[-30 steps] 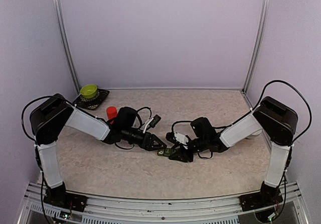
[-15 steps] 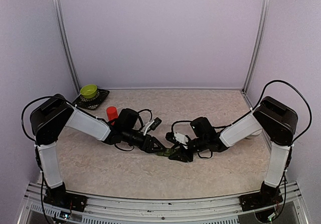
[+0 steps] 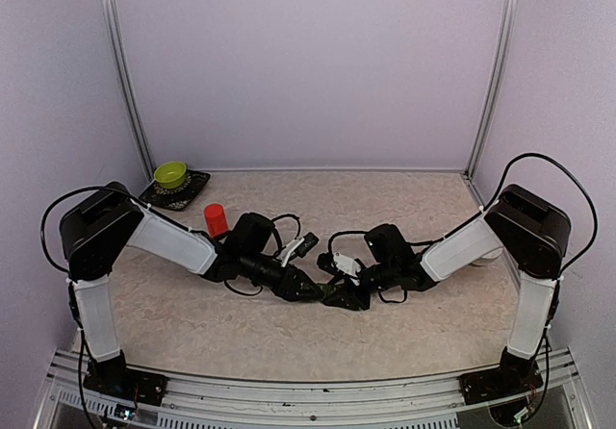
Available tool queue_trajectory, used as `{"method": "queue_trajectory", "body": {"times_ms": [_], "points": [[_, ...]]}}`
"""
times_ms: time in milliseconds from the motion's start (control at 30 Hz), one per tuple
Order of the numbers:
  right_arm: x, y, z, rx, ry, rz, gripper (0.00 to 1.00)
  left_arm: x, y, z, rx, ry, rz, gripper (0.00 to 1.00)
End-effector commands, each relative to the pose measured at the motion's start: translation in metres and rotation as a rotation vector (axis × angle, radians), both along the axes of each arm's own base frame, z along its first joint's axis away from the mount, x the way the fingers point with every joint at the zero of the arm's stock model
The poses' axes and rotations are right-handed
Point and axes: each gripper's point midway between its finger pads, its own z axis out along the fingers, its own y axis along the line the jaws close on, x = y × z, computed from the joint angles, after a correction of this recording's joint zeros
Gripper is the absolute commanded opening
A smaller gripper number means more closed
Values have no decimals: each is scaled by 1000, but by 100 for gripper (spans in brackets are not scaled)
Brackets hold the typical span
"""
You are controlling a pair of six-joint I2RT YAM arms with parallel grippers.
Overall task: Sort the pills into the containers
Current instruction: Close the lid of the pill container, then position the pill container at the center of the board.
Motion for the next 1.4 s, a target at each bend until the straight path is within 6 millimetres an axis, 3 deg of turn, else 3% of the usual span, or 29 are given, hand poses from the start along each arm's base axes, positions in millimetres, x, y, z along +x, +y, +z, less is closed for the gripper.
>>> {"method": "queue_trajectory", "body": {"times_ms": [0, 133, 300, 500, 667, 767, 800, 833, 1067, 1367], "points": [[-11, -8, -24, -77, 69, -8, 18, -8, 22, -37, 80, 84, 42, 50], [-12, -8, -24, -77, 73, -9, 18, 0, 30, -44, 43, 128, 70, 47], [-11, -8, -23, -77, 70, -11, 18, -9, 25, -51, 46, 136, 45, 46], [-12, -8, -22, -75, 72, -10, 18, -8, 23, -44, 34, 132, 56, 46], [-11, -8, -18, -69, 65, -9, 18, 23, 23, 5, -48, 40, 136, 62], [-9, -7, -16, -65, 58, -14, 18, 39, 23, 46, -101, -45, 176, 79], [-9, -7, -15, -65, 55, -16, 18, 42, 23, 58, -109, -69, 187, 95], [-8, -7, -15, -65, 50, -19, 19, 44, 23, 67, -115, -86, 196, 98], [9, -7, -12, -99, -5, -52, 18, 42, 48, 107, -114, -153, 308, 99], [57, -4, -1, -140, -121, -20, 19, 5, 85, 147, -157, -211, 398, 99]]}}
